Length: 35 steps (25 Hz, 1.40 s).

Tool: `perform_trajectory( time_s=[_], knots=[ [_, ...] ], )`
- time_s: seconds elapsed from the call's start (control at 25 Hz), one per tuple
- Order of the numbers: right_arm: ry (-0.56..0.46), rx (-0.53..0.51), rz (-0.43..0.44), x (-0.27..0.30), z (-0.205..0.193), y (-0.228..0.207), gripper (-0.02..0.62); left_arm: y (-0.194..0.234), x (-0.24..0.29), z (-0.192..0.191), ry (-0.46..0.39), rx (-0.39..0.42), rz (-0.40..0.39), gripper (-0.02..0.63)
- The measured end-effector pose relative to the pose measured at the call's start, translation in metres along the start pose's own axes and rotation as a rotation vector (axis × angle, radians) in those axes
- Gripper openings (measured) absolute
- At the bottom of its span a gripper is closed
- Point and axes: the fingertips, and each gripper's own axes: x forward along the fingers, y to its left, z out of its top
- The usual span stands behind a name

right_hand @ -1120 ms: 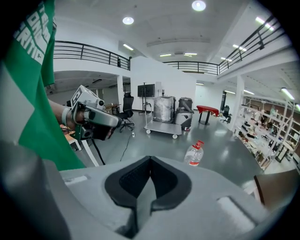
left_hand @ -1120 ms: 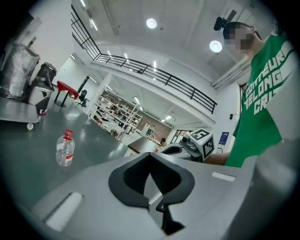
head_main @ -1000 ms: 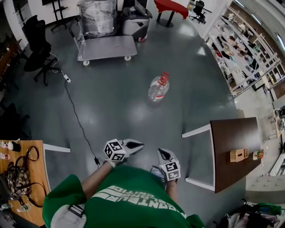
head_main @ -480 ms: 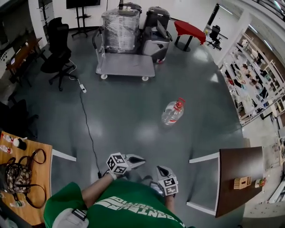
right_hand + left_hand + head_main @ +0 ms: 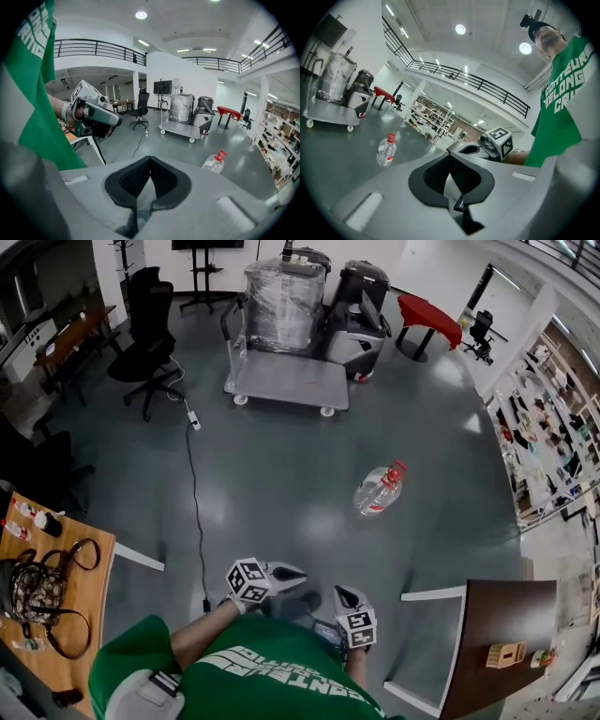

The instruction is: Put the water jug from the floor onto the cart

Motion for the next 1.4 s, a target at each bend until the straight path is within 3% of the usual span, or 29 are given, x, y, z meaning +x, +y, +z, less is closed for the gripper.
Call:
perform_trajectory(
  time_s=[0.32, 0.8, 1.16, 1.4],
  knots=[
    [-0.021, 0.018, -0.007, 0.012, 0.009, -0.052, -0.008, 0.027, 0.032, 0.027, 0.017, 0.012, 0.013, 0.009],
    [-0.019, 0.106, -0.074, 0.004, -0.005, -0.15, -0.006, 0.055, 0.117, 0.064, 0.065, 0.027, -0.048, 0.009],
    [-0.038, 0.179, -0.128, -0.022, -0.033, -0.202, -0.008, 0.048, 0.183, 0.07, 0.13, 0.051, -0.095, 0.009],
    [-0.04, 0.225, -0.168, -0.04, -0.057, -0.241, -0.008, 0.05, 0.21, 0.075, 0.13, 0.057, -0.094, 0.009]
  ],
)
